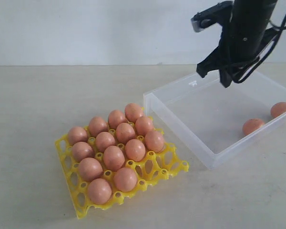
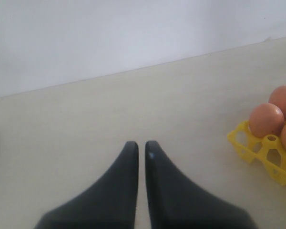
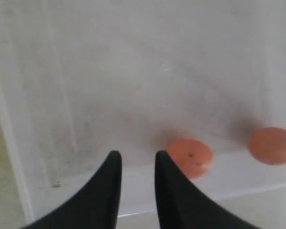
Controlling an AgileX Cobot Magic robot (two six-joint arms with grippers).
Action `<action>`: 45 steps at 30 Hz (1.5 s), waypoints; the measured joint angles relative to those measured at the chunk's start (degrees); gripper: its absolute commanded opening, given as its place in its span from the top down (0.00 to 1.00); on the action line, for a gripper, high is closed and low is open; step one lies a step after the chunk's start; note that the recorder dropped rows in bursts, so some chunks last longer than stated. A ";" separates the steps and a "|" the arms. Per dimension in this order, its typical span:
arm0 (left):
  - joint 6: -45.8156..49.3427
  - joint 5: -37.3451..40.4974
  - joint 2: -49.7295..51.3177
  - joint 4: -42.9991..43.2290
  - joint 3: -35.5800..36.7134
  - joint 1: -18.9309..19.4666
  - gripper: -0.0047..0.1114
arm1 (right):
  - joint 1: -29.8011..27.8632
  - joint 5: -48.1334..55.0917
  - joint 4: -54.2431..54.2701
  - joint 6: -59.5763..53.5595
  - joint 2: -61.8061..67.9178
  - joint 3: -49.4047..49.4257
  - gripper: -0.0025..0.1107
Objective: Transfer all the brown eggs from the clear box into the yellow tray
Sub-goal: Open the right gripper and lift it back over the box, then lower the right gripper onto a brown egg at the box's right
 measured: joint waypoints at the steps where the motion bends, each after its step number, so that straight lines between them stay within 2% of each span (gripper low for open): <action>1: 0.00 0.00 0.00 0.00 0.00 0.00 0.92 | 0.00 0.75 1.82 -1.81 1.23 -0.97 0.80; 5: 0.00 0.00 0.00 0.00 0.00 0.00 0.92 | 0.21 2.39 5.47 -10.78 3.57 -1.53 0.80; 10: 0.00 0.00 0.00 0.00 0.00 0.00 0.92 | 0.21 2.59 4.51 -20.88 4.24 -0.47 0.78; 13: 0.00 0.00 0.00 0.00 0.00 0.00 0.92 | 0.21 2.15 3.84 -29.00 4.24 2.65 0.59; 16: 0.00 0.00 0.00 0.00 0.00 0.00 0.92 | 0.21 -1.98 2.85 -35.77 4.24 7.03 0.35; 18: 0.00 0.00 0.00 0.00 0.00 0.00 0.92 | 0.21 -6.17 0.98 -39.19 4.37 9.31 0.28; 24: 0.00 0.00 0.00 0.00 0.00 0.00 0.92 | 0.21 -15.21 -10.98 -40.41 4.48 10.93 0.28; 27: 0.00 0.00 0.00 0.00 0.00 0.00 0.92 | 0.21 -16.20 -12.83 -39.12 4.70 10.93 0.28; 35: 0.00 0.00 0.00 0.00 0.00 0.00 0.92 | -2.79 -12.82 -12.88 -32.06 7.74 10.93 0.28; 45: 0.00 0.00 0.00 0.00 0.00 0.00 0.92 | -3.78 -11.42 -9.23 -30.85 8.16 10.93 0.28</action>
